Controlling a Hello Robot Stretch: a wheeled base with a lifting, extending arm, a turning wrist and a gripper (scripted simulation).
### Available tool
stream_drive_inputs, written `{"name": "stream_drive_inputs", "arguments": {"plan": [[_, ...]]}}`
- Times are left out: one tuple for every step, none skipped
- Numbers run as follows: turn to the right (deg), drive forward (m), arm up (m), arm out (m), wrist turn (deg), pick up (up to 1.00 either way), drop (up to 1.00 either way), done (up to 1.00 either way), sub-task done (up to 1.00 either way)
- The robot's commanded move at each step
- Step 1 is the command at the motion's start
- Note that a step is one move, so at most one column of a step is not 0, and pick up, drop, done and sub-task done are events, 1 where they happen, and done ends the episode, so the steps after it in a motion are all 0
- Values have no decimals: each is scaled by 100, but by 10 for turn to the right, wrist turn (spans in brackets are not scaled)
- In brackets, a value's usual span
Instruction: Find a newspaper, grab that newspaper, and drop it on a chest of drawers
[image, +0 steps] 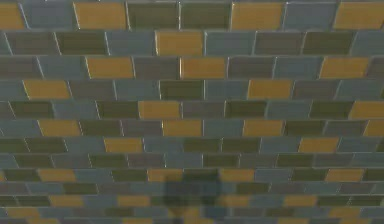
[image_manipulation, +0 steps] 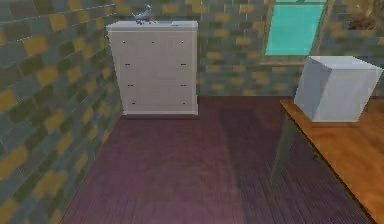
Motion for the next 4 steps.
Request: {"name": "stream_drive_inputs", "arguments": {"plan": [[-450,0,0,0,0,0,0,0,0],[-450,0,0,0,0,0,0,0,0],[-150,0,0,0,0,0,0,0,0],[0,100,0,0,0,0,0,0,0]]}}
